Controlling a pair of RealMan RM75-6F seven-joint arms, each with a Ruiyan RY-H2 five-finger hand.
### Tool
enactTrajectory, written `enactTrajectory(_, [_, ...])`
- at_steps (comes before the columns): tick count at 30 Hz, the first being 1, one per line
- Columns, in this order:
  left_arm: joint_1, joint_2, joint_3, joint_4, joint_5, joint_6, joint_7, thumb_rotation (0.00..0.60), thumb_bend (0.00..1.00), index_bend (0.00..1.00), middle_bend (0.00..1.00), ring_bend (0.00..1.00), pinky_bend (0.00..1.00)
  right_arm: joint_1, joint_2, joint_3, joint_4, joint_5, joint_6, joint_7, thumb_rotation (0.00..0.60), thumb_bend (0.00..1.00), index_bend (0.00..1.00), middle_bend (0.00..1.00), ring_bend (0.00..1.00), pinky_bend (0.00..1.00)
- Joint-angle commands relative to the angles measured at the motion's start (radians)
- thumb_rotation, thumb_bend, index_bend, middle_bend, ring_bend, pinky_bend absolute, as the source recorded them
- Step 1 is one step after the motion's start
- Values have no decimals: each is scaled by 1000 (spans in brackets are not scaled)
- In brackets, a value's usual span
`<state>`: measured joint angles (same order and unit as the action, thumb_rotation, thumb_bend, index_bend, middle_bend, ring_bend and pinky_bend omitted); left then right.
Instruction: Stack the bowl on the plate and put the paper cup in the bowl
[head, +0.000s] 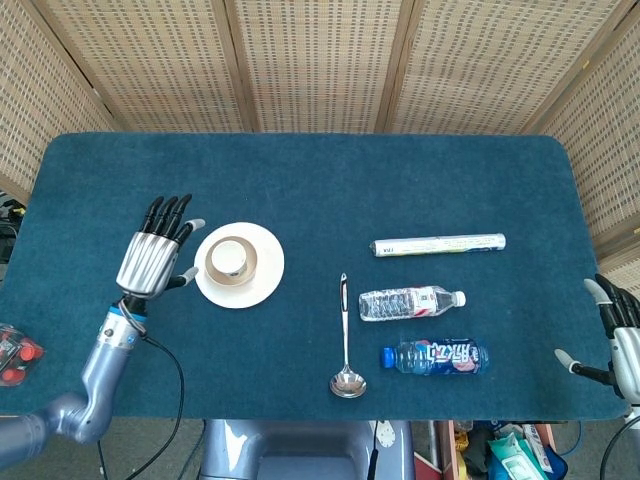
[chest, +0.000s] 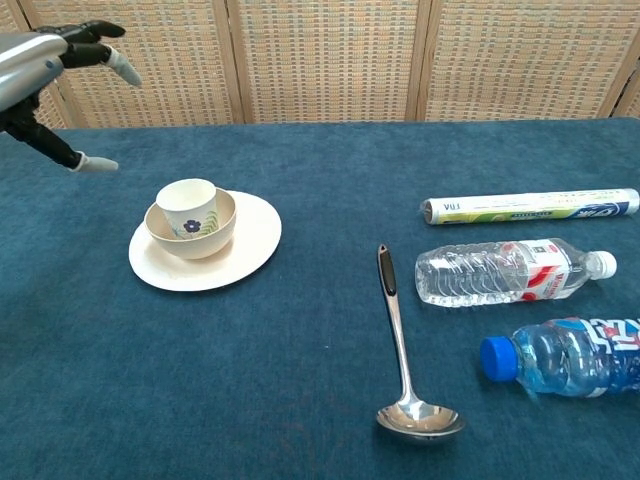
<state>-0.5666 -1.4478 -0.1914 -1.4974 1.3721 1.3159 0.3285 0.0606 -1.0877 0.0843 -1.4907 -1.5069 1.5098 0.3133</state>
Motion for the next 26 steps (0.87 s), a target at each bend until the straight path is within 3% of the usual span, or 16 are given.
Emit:
enactTrajectory(1, [78,71,38,-95,50,91,-34,600,144,193,0,0,0,0,-1,1,0,0,2,-3,600,142,9,0,0,0])
enactTrajectory(7, [221,166,177,-207,121,191,-54,600,126,101,0,0,0,-1,-8,-1,-1,-10,12,-25,600,142,9,0,0,0])
enactTrajectory(14, [340,202,299,-220,199,272,18,600,113,24,0,0,0,4,-22,-5,-2,-34,24,-71,600,142,9,0,0,0])
enactTrajectory(21, [418,203,326,-222,254,358,19,600,112,12,0,0,0,5,-35,-1,-5,-38,36,-101,600,141,9,0,0,0])
enactTrajectory(26, [441,205,332,-196,266,352,-2,600,112,11,0,0,0,8,-44,-1,0,-42,37,-118,600,141,9,0,0,0])
